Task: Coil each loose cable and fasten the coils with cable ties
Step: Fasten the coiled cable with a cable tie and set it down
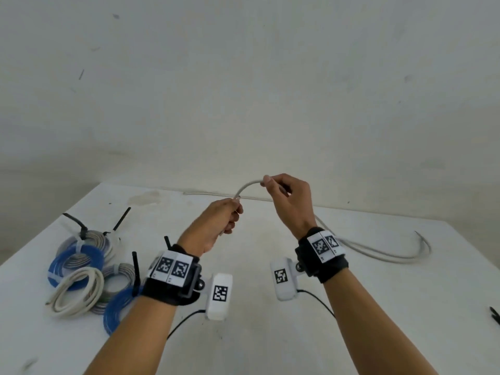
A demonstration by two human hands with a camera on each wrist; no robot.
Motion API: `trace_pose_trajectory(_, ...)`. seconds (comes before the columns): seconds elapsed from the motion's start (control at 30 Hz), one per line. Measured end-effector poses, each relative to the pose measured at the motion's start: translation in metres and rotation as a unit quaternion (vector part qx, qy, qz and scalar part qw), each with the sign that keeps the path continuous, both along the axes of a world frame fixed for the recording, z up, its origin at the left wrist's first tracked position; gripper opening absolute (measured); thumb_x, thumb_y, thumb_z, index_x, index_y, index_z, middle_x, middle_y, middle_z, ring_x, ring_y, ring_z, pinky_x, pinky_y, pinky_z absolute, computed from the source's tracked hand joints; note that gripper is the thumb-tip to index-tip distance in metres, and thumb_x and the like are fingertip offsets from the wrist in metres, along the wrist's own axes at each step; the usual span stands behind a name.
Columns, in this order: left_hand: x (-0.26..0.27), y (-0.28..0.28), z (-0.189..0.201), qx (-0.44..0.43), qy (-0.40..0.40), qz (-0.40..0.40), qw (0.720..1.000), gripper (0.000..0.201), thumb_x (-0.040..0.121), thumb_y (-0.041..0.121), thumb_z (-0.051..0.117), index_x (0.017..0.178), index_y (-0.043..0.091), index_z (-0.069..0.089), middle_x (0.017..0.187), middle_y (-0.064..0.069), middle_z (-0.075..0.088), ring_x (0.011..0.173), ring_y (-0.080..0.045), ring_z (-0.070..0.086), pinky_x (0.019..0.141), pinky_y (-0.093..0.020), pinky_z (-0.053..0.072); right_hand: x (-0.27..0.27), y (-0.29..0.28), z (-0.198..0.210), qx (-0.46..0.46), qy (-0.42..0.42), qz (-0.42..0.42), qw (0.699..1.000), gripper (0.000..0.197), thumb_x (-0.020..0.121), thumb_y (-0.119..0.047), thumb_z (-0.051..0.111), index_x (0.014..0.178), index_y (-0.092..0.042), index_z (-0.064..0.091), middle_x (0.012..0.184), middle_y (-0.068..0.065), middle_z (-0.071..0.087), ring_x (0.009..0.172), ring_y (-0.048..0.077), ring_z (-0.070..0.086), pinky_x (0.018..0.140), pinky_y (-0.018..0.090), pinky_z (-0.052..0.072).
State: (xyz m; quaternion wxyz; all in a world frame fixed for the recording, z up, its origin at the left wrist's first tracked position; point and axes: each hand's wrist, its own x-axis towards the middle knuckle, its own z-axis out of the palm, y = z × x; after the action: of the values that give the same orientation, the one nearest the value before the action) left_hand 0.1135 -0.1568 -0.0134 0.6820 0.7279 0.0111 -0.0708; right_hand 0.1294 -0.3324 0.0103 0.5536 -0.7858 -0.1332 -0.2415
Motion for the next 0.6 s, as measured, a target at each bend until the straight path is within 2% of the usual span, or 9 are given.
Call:
trace_pose_trajectory(0.1,0.004,-0.008,-0.018,-0.069,-0.008,0.049,0.996,0.030,0.107,0.023,0.039,0.083,0.013,0.053,0.054,0.009,0.041,0.049,-0.011,0.035,0.061,-0.026,0.035,-0.008,0.009,-0.010,0.043,0.004,0.003,0.999,0.025,0.100,-0.026,0.064,0.091,-0.007,0.077,0.053,-0.025,0.054,0.056,-0.002,0.046,0.059,0.010,0.038)
trace_pose_trajectory(0.2,0.005,-0.013,-0.029,-0.102,-0.024,0.083,0.991,0.030,0.106,0.019,0.038,0.079,0.013,0.051,0.057,0.006,0.039,0.053,-0.014,0.035,0.062,-0.028,0.035,-0.013,0.021,-0.023,0.083,0.010,-0.001,0.996,0.025,0.101,-0.028,0.062,0.094,-0.010,0.078,0.054,-0.023,0.051,0.058,0.000,0.043,0.062,0.013,0.040)
trace_pose_trajectory(0.3,0.007,-0.010,-0.029,-0.106,-0.053,0.113,0.986,0.031,0.104,0.016,0.037,0.076,0.014,0.050,0.053,0.010,0.040,0.050,-0.010,0.037,0.060,-0.028,0.035,-0.009,0.030,-0.038,0.154,0.025,-0.033,0.987,0.023,0.101,-0.029,0.062,0.093,-0.014,0.078,0.057,-0.018,0.045,0.060,0.005,0.039,0.062,0.020,0.038)
trace_pose_trajectory(0.37,0.010,-0.008,-0.029,-0.129,-0.057,0.117,0.983,0.031,0.105,0.016,0.035,0.079,0.013,0.050,0.053,0.009,0.040,0.050,-0.010,0.038,0.062,-0.028,0.036,-0.010,0.031,-0.043,0.169,0.029,-0.024,0.985,0.021,0.101,-0.028,0.062,0.094,-0.016,0.078,0.058,-0.018,0.045,0.060,0.005,0.038,0.060,0.020,0.037)
trace_pose_trajectory(0.47,0.011,0.000,-0.031,-0.181,-0.048,0.134,0.973,0.031,0.107,0.017,0.037,0.088,0.009,0.059,0.059,0.001,0.053,0.056,-0.015,0.049,0.065,-0.029,0.044,-0.018,0.031,-0.049,0.128,0.023,0.063,0.989,0.017,0.101,-0.022,0.063,0.099,-0.014,0.078,0.068,-0.016,0.063,0.064,0.004,0.048,0.062,0.018,0.041)
trace_pose_trajectory(0.53,0.012,0.006,-0.032,-0.206,-0.046,0.141,0.967,0.030,0.108,0.019,0.040,0.094,0.007,0.064,0.073,-0.004,0.070,0.068,-0.017,0.065,0.070,-0.026,0.052,-0.025,0.035,-0.052,0.075,0.027,0.135,0.988,0.016,0.100,-0.019,0.064,0.103,-0.012,0.078,0.085,-0.010,0.075,0.073,0.005,0.060,0.068,0.024,0.048)
trace_pose_trajectory(0.6,0.014,0.012,-0.029,-0.286,-0.022,0.125,0.950,0.029,0.108,0.021,0.040,0.099,0.007,0.064,0.088,-0.009,0.077,0.080,-0.020,0.072,0.074,-0.027,0.054,-0.026,0.039,-0.058,0.016,0.045,0.183,0.982,0.015,0.099,-0.018,0.066,0.106,-0.011,0.078,0.090,-0.001,0.076,0.077,0.014,0.063,0.071,0.033,0.052)
